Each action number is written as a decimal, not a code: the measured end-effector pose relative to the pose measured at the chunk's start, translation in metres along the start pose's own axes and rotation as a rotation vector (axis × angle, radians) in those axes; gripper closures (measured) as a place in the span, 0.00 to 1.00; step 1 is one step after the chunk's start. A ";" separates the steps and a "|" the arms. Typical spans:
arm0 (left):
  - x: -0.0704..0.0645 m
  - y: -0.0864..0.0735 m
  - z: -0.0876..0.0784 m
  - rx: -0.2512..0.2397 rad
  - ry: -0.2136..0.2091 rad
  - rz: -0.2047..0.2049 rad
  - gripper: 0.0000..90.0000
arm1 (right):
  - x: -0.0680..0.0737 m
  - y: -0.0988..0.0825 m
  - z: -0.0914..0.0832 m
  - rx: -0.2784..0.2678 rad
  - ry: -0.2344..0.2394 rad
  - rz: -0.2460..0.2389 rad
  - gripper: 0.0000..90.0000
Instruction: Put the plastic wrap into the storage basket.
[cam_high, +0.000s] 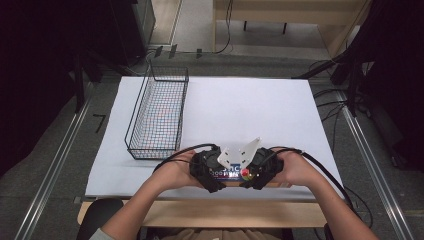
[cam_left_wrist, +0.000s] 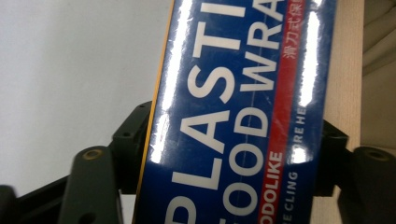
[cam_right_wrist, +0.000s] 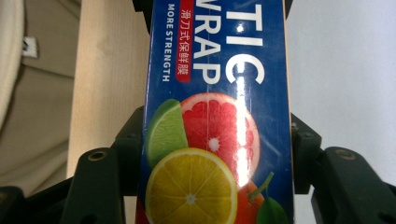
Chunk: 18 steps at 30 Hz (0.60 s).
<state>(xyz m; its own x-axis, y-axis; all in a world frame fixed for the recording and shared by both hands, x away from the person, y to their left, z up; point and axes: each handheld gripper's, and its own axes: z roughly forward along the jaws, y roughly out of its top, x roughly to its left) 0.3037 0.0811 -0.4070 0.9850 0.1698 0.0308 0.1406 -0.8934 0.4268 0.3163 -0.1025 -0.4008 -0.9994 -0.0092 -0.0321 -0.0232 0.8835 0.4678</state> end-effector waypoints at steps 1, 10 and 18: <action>0.000 -0.001 -0.001 -0.006 -0.014 -0.004 0.41 | 0.001 0.000 0.001 0.001 -0.007 -0.018 0.46; -0.006 -0.002 -0.007 0.007 -0.053 0.009 0.44 | 0.005 -0.002 0.002 -0.025 0.038 -0.036 0.44; -0.008 -0.005 -0.012 0.013 -0.052 -0.017 0.44 | 0.008 -0.004 -0.002 -0.077 0.058 -0.050 0.31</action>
<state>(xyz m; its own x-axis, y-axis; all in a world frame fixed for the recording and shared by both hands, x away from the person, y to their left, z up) 0.2938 0.0889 -0.3990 0.9862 0.1638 -0.0240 0.1589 -0.8960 0.4147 0.3087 -0.1064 -0.4013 -0.9967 -0.0812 -0.0067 -0.0723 0.8430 0.5331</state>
